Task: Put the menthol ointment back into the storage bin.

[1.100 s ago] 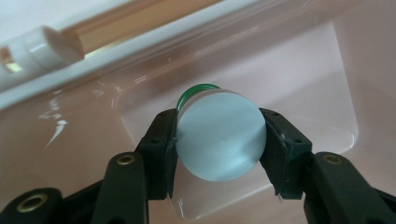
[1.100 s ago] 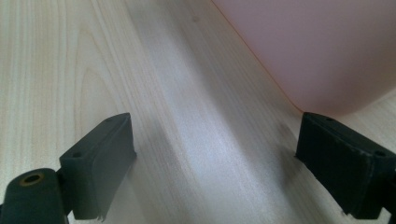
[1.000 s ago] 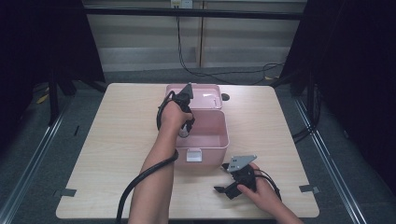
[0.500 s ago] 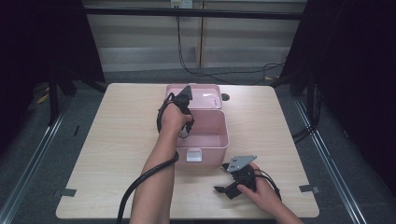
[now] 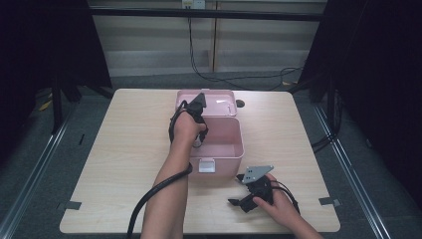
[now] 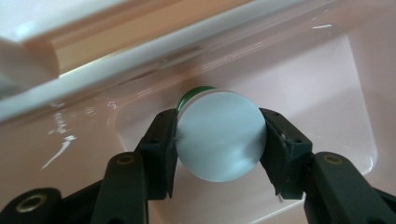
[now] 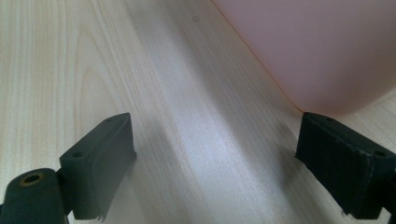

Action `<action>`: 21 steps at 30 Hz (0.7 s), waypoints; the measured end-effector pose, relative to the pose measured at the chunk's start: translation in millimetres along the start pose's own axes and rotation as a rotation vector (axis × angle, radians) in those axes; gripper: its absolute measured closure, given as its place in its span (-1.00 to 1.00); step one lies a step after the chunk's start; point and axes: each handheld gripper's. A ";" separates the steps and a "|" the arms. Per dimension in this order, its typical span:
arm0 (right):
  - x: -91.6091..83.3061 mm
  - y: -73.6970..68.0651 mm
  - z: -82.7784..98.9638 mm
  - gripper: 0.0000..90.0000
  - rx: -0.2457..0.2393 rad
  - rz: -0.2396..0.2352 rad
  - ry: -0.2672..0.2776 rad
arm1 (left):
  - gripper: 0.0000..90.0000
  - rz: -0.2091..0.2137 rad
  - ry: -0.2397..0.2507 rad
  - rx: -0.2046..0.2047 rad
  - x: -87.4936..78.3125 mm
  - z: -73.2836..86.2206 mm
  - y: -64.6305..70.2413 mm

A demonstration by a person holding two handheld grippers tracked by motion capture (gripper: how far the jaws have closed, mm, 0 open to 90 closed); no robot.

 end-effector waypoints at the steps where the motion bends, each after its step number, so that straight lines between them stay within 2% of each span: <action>1: 0.0 0.0 0.0 -0.76 0.000 0.000 0.000 | 0.11 -0.003 0.002 0.002 0.2 0.0 0.1; 21: 0.0 -0.1 0.0 -0.76 0.001 0.000 -0.001 | 0.11 -0.001 0.018 0.020 7.5 2.2 -0.3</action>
Point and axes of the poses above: each handheld gripper's, and its own axes: x roughly forward along the jaws, z roughly out of its underside, y roughly to its right, and after that the axes turned 11 degrees about y, right-handed
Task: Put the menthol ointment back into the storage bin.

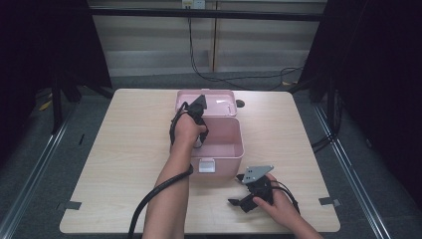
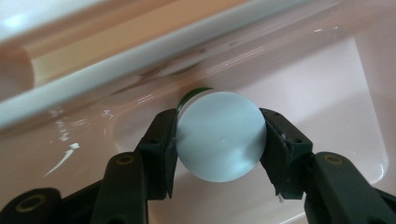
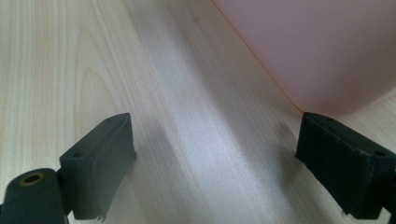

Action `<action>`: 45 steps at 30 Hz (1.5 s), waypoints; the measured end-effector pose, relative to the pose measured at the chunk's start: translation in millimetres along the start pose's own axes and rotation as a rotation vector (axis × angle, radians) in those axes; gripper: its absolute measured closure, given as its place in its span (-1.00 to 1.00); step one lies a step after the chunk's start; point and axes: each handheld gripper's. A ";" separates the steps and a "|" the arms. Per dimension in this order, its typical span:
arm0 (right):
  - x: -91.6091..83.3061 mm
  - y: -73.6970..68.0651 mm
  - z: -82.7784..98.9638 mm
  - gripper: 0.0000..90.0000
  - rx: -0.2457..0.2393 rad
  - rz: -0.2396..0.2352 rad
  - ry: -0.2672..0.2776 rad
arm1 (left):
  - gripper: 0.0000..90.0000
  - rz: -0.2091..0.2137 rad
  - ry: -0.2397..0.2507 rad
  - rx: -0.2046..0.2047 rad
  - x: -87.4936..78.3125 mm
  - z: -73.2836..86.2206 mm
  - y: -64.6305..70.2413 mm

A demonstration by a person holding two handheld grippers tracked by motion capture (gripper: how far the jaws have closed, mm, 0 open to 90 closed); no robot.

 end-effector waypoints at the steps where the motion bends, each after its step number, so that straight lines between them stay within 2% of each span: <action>1: 0.0 0.0 0.0 -0.76 0.000 0.000 0.000 | 0.11 -0.003 0.001 -0.005 0.4 0.3 0.2; 3: 0.0 0.0 0.0 -0.76 0.000 0.000 0.000 | 0.10 -0.004 0.002 0.007 1.3 0.7 -0.8; 17: 0.0 0.0 0.0 -0.76 -0.001 0.000 0.000 | 0.08 -0.015 0.018 0.001 4.7 2.5 -1.6; 20: 0.0 0.0 0.0 -0.76 -0.001 0.000 0.000 | 0.09 -0.014 0.009 0.010 2.9 2.4 -2.8; 31: 0.0 0.1 0.0 -0.76 -0.002 0.001 0.001 | 0.02 -0.028 -0.010 -0.015 2.4 5.5 -5.5; 32: 0.0 0.1 0.0 -0.76 -0.002 0.001 0.001 | 0.01 -0.024 -0.014 -0.008 2.0 5.3 -6.4; 34: 0.0 0.1 0.0 -0.76 -0.001 0.000 0.000 | 0.01 -0.022 -0.011 -0.026 1.1 5.6 -6.3; 38: 0.0 0.0 0.0 -0.76 -0.001 0.000 0.000 | -0.04 -0.021 -0.022 -0.035 -0.1 6.2 -5.8; 45: 0.0 0.1 0.0 -0.76 -0.001 0.000 0.000 | -0.07 -0.011 -0.030 -0.031 -2.2 6.9 -6.7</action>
Point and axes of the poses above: each handheld gripper's, and its own axes: x roughly forward along the jaws, z roughly out of its underside, y roughly to its right, and after that the axes turned 11 degrees about y, right-handed
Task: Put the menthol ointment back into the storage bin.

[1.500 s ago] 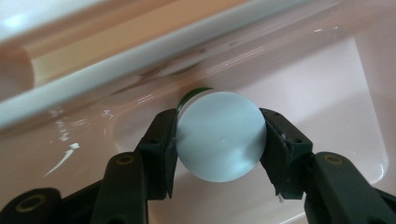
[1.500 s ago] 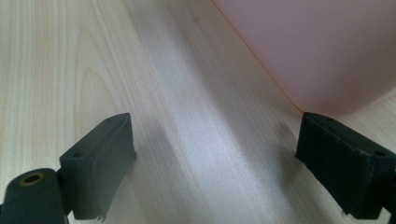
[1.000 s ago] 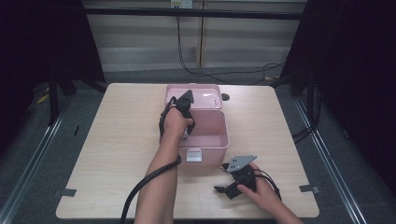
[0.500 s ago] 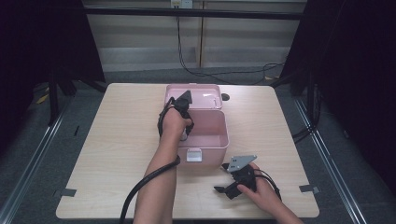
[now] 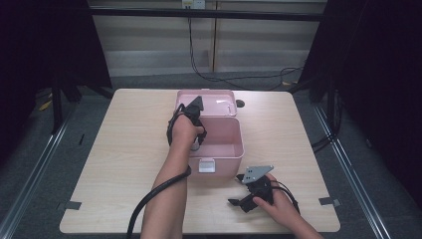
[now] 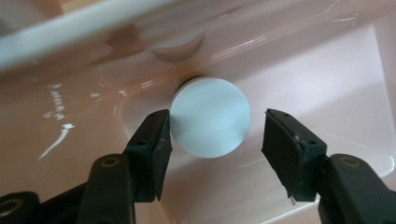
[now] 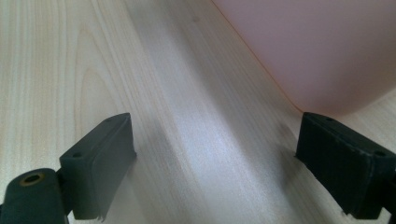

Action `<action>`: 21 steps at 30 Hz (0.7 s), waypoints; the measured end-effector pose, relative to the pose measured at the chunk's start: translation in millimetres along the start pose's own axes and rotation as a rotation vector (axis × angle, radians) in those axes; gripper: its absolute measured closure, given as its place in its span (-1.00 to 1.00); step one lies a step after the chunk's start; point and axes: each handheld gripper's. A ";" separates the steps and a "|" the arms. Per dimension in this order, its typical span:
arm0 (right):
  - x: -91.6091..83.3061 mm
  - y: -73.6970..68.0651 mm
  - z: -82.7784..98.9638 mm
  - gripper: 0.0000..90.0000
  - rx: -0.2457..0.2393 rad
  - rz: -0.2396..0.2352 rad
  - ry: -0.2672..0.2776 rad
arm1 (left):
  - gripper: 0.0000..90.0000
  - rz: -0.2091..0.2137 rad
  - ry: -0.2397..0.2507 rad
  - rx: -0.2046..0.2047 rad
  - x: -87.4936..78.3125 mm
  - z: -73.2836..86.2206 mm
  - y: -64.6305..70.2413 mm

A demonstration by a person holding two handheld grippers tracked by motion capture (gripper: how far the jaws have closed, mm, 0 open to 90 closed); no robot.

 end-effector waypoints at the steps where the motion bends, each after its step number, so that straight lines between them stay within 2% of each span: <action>1: 0.0 0.0 0.0 -0.76 0.000 0.000 0.000 | -0.08 0.001 0.004 -0.005 -0.3 0.2 0.2; 15: 0.0 0.1 0.0 -0.76 -0.001 0.001 0.001 | -0.21 0.034 0.003 -0.004 -12.9 0.2 1.3; 21: 0.1 0.2 0.0 -0.76 -0.002 0.001 0.001 | -0.25 0.040 0.017 -0.005 -19.9 -0.9 2.9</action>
Point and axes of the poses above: each handheld gripper's, and its own axes: x roughly forward along the jaws, z roughly out of its underside, y roughly to its right, and after that the axes turned 11 degrees about y, right-handed
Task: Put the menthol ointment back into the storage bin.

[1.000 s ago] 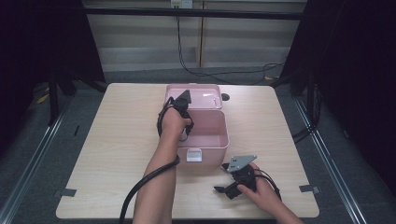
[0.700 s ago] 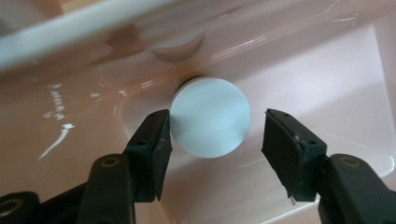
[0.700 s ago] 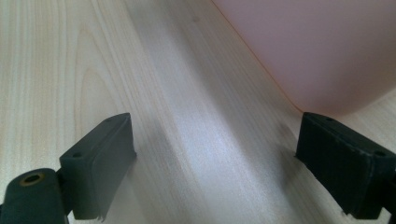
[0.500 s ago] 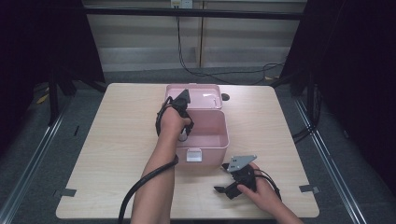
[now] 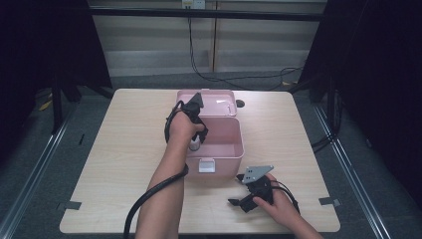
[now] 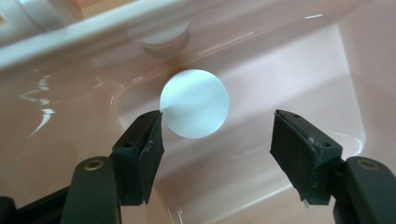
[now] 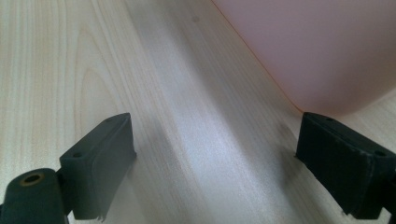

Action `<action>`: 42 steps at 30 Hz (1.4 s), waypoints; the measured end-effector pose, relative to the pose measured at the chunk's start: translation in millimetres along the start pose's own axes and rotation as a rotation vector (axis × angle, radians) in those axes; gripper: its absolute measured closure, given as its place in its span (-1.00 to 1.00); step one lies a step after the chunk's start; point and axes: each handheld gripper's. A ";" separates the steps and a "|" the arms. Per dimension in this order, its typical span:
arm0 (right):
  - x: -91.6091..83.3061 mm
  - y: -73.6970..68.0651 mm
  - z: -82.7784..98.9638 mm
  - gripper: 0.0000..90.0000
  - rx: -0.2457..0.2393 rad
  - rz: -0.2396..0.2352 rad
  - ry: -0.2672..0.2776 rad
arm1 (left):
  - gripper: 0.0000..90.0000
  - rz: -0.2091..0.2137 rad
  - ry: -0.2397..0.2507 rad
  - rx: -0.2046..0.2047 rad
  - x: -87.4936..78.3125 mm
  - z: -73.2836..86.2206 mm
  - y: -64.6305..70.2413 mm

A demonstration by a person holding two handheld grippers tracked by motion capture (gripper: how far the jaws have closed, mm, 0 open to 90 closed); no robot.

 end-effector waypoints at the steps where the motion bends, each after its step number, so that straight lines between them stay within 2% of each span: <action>1: 0.0 0.0 0.0 -0.76 0.000 0.000 0.000 | -0.26 -0.001 -0.004 0.010 -1.2 -0.4 -0.3; 7: 0.0 0.0 0.0 -0.76 0.000 0.000 0.000 | -0.31 0.004 0.000 0.014 -6.5 -0.7 0.5; 9: 0.0 -0.1 0.0 -0.76 0.002 -0.001 -0.001 | -0.33 0.006 0.004 0.004 -8.1 -0.5 1.5; 14: 0.0 -0.1 0.0 -0.76 0.002 -0.001 -0.001 | -0.43 0.015 -0.002 0.024 -12.4 0.2 3.1; 15: -0.1 -0.1 -0.1 -0.76 0.000 0.002 -0.001 | -0.44 0.018 -0.013 0.041 -14.6 0.4 3.2; 24: -0.2 -0.3 -0.1 -0.76 0.003 0.001 -0.004 | -0.53 0.033 -0.007 0.060 -26.4 2.0 3.2; 31: -0.2 -0.3 -0.1 -0.76 0.003 0.001 -0.004 | -0.52 0.041 0.008 0.101 -38.7 3.2 7.2; 33: -0.2 -0.3 -0.1 -0.76 0.002 0.001 -0.003 | -0.52 0.059 0.006 0.120 -42.8 4.0 9.0; 39: -0.2 -0.4 -0.1 -0.76 0.004 0.001 -0.004 | -0.52 0.070 0.002 0.143 -49.0 6.2 12.1; 42: -0.2 -0.3 -0.1 -0.76 0.003 0.002 -0.004 | -0.52 0.071 0.007 0.174 -56.2 7.6 14.4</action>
Point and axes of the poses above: each handheld gripper's, and its own axes: x roughly forward along the jaws, z roughly out of its underside, y roughly to its right, and after that the axes turned 11 degrees about y, right-handed
